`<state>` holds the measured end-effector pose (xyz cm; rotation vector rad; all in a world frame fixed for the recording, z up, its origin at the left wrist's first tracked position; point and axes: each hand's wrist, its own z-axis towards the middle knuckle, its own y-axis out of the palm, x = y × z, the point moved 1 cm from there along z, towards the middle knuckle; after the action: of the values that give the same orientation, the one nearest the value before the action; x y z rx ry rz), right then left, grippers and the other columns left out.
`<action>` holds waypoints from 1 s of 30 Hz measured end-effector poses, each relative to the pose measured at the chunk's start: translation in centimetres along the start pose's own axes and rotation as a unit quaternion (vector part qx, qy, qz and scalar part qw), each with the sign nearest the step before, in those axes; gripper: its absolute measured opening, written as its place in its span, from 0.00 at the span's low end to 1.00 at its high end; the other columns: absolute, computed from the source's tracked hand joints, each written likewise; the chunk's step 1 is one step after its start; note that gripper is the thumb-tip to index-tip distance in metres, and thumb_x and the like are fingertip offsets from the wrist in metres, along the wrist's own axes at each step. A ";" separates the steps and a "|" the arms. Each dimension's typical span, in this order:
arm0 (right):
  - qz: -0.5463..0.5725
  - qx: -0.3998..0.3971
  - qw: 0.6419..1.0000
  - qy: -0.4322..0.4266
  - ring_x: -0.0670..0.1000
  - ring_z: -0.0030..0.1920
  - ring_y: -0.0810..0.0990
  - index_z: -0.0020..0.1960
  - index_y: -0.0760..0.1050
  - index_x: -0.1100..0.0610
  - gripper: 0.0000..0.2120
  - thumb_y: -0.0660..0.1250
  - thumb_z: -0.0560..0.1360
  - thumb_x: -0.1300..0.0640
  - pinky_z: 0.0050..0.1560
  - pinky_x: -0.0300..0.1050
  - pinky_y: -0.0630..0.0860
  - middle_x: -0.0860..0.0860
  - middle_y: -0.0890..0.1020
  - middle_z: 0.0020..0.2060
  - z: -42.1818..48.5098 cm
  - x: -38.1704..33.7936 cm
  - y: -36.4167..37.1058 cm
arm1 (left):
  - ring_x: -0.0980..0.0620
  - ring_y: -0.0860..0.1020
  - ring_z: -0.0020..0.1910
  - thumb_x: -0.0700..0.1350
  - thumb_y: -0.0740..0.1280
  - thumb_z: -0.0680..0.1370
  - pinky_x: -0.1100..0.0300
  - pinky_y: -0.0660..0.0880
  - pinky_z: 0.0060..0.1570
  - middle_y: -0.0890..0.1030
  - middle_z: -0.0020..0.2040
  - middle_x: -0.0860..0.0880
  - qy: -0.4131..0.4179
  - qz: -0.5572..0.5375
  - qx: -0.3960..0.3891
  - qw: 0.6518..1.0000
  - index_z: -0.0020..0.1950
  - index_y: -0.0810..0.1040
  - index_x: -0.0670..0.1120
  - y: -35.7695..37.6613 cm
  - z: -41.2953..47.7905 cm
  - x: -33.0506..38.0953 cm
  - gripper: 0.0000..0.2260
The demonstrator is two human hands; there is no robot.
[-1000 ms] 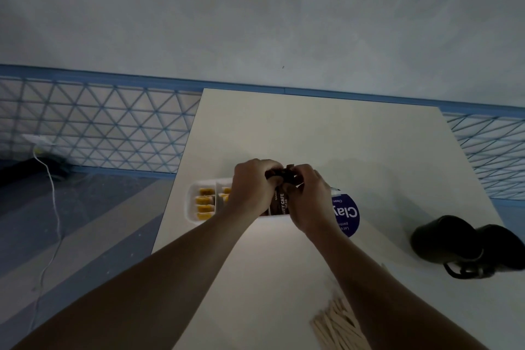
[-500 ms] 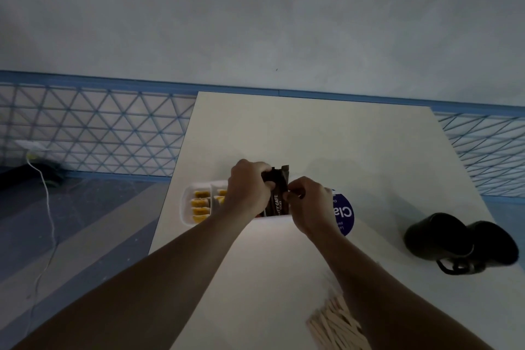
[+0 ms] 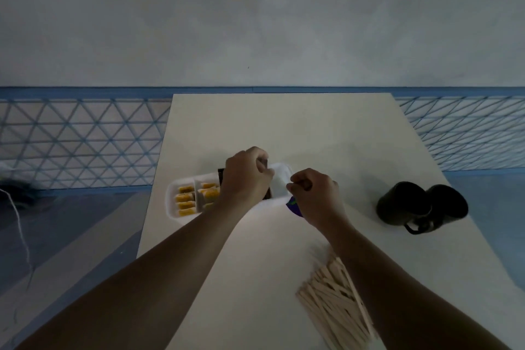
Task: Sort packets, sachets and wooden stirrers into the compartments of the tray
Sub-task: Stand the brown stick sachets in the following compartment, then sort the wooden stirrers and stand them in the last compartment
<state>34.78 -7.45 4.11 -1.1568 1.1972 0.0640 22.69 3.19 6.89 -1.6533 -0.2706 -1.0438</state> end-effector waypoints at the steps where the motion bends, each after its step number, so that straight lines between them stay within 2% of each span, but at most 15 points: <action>1: 0.001 0.002 1.000 0.003 0.37 0.36 0.77 0.50 0.82 0.55 0.04 0.72 0.75 0.58 0.37 0.27 0.70 0.44 0.80 0.38 -0.4 0.3 -0.4 | 0.52 0.80 0.45 0.43 0.73 0.75 0.61 0.76 0.46 0.83 0.44 0.51 -0.001 -0.006 -0.021 1.000 0.55 0.81 0.47 0.5 -0.4 0.2 0.09; 5: -0.029 0.010 0.999 0.024 0.51 0.47 0.81 0.49 0.83 0.54 0.04 0.72 0.75 0.59 0.48 0.47 0.79 0.49 0.84 0.44 -2.4 2.3 -1.9 | 0.55 0.79 0.43 0.43 0.72 0.75 0.68 0.71 0.39 0.84 0.47 0.49 0.005 -0.008 -0.096 0.995 0.55 0.81 0.45 2.9 -2.5 0.5 0.10; 7: -0.039 0.010 0.999 0.037 0.52 0.48 0.82 0.50 0.83 0.54 0.05 0.72 0.75 0.58 0.51 0.50 0.81 0.50 0.85 0.47 -3.4 3.5 -2.7 | 0.55 0.79 0.42 0.43 0.73 0.74 0.71 0.70 0.36 0.85 0.48 0.48 0.014 -0.001 -0.126 0.992 0.55 0.81 0.44 3.9 -3.6 0.6 0.10; 8: -0.043 0.010 0.998 0.042 0.50 0.48 0.82 0.51 0.82 0.54 0.06 0.73 0.75 0.57 0.51 0.50 0.81 0.49 0.84 0.47 -3.9 4.1 -3.1 | 0.53 0.80 0.43 0.44 0.73 0.74 0.69 0.73 0.37 0.84 0.49 0.47 0.017 0.000 -0.144 0.989 0.55 0.81 0.44 4.5 -4.3 0.7 0.11; 10: -0.054 0.013 0.997 0.050 0.48 0.48 0.82 0.53 0.81 0.55 0.08 0.73 0.75 0.56 0.51 0.48 0.82 0.47 0.84 0.48 -4.9 5.3 -3.8 | 0.48 0.82 0.46 0.45 0.73 0.74 0.57 0.81 0.44 0.84 0.52 0.46 0.010 0.003 -0.181 0.983 0.56 0.80 0.44 5.7 -5.5 0.8 0.12; 12: -0.066 0.021 0.996 0.064 0.47 0.47 0.81 0.54 0.81 0.55 0.08 0.72 0.76 0.57 0.49 0.44 0.80 0.49 0.85 0.49 -5.8 6.4 -4.6 | 0.46 0.83 0.47 0.47 0.74 0.74 0.50 0.81 0.50 0.83 0.52 0.46 -0.006 0.013 -0.212 0.977 0.55 0.80 0.45 6.8 -6.7 0.9 0.12; 17: -0.095 0.028 0.989 0.108 0.47 0.46 0.79 0.56 0.81 0.55 0.09 0.71 0.76 0.58 0.41 0.37 0.70 0.51 0.84 0.50 -8.2 9.2 -6.9 | 0.49 0.84 0.41 0.47 0.73 0.75 0.52 0.82 0.48 0.84 0.48 0.47 -0.048 0.018 -0.285 0.957 0.52 0.80 0.45 9.2 -9.2 1.1 0.09; 22: -0.125 0.012 0.982 0.142 0.50 0.54 0.79 0.62 0.79 0.55 0.15 0.72 0.76 0.58 0.50 0.41 0.72 0.51 0.83 0.58 -9.8 11.7 -8.2 | 0.47 0.85 0.40 0.46 0.72 0.74 0.50 0.83 0.47 0.84 0.44 0.46 -0.079 0.011 -0.320 0.944 0.45 0.82 0.45 11.0 -11.4 1.5 0.05; 26: -0.162 -0.012 0.975 0.154 0.53 0.59 0.78 0.66 0.77 0.52 0.19 0.72 0.75 0.55 0.51 0.44 0.72 0.52 0.80 0.61 -10.4 13.1 -8.4 | 0.49 0.85 0.35 0.46 0.70 0.75 0.53 0.84 0.42 0.84 0.45 0.46 -0.131 -0.010 -0.346 0.929 0.49 0.81 0.44 12.2 -12.6 2.1 0.07; 28: -0.169 -0.029 0.972 0.160 0.54 0.59 0.77 0.67 0.76 0.51 0.21 0.71 0.75 0.54 0.51 0.46 0.73 0.52 0.79 0.62 -10.5 13.7 -8.5 | 0.49 0.85 0.35 0.47 0.69 0.76 0.58 0.83 0.39 0.84 0.46 0.46 -0.145 -0.012 -0.351 0.925 0.51 0.81 0.43 12.8 -13.0 2.6 0.09; 30: -0.172 -0.042 0.970 0.164 0.55 0.59 0.77 0.68 0.75 0.50 0.22 0.71 0.75 0.53 0.53 0.48 0.75 0.52 0.78 0.62 -10.6 14.1 -8.5 | 0.48 0.85 0.37 0.48 0.69 0.76 0.58 0.83 0.39 0.84 0.47 0.45 -0.155 -0.012 -0.351 0.923 0.51 0.80 0.43 13.4 -13.3 2.8 0.10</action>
<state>38.61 -26.27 0.24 -1.4763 1.2715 -0.3558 26.45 -14.21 0.05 -2.4775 -0.1229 -0.9474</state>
